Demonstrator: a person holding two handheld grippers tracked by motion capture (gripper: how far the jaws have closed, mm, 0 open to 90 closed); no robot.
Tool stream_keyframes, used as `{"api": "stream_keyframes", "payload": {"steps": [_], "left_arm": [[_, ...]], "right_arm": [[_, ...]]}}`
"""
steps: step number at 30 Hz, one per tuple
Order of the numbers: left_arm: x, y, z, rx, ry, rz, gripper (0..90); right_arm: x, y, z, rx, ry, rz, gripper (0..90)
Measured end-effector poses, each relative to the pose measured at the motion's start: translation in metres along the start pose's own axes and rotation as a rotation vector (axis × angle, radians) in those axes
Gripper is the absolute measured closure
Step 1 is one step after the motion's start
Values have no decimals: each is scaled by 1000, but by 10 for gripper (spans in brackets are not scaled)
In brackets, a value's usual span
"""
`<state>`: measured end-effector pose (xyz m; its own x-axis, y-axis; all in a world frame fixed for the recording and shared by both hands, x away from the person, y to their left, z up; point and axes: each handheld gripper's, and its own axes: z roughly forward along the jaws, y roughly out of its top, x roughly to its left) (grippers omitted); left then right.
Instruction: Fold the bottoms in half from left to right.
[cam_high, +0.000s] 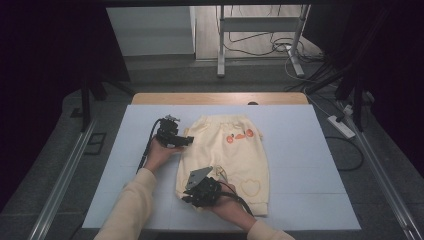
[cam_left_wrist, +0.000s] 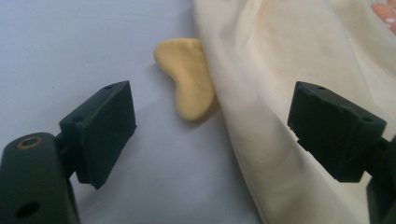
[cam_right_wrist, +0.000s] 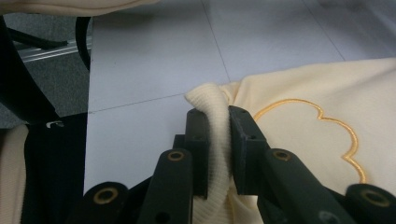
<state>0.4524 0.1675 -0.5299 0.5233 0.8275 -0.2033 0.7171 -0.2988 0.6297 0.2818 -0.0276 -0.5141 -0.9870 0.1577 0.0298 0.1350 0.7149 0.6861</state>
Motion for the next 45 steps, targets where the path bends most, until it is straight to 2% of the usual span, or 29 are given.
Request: {"api": "stream_keyframes", "payload": {"steps": [8, 14, 20, 22, 26, 27, 29, 32, 39, 45], "left_arm": [[1, -1, 7, 15, -9, 6, 142], [-1, 0, 10, 12, -18, 21, 174], [-7, 1, 12, 17, -39, 59, 228], [-9, 1, 12, 17, -34, 71, 288], [-15, 2, 12, 26, -38, 90, 465], [-16, 2, 12, 26, -45, 88, 518], [-15, 2, 12, 30, -87, 81, 656], [-14, 1, 12, 36, -123, 76, 783], [-15, 3, 7, 20, -136, 82, 815], [-13, 6, -3, -3, -170, 69, 820]], "right_arm": [[0, -1, 0, 3, -1, 0, 782], [0, -1, 0, 4, -2, -1, 782], [0, -1, 0, 5, 0, -2, 782], [0, -1, 0, 5, -1, -3, 782], [0, -1, 0, 5, -1, 1, 782], [0, -1, 0, 4, 0, 1, 782], [0, -1, 0, 7, 0, 0, 782], [0, -1, 0, 4, 1, 1, 782], [-1, -2, -2, -2, 6, 13, 782], [-2, -1, -5, -8, 13, 14, 783]]}}
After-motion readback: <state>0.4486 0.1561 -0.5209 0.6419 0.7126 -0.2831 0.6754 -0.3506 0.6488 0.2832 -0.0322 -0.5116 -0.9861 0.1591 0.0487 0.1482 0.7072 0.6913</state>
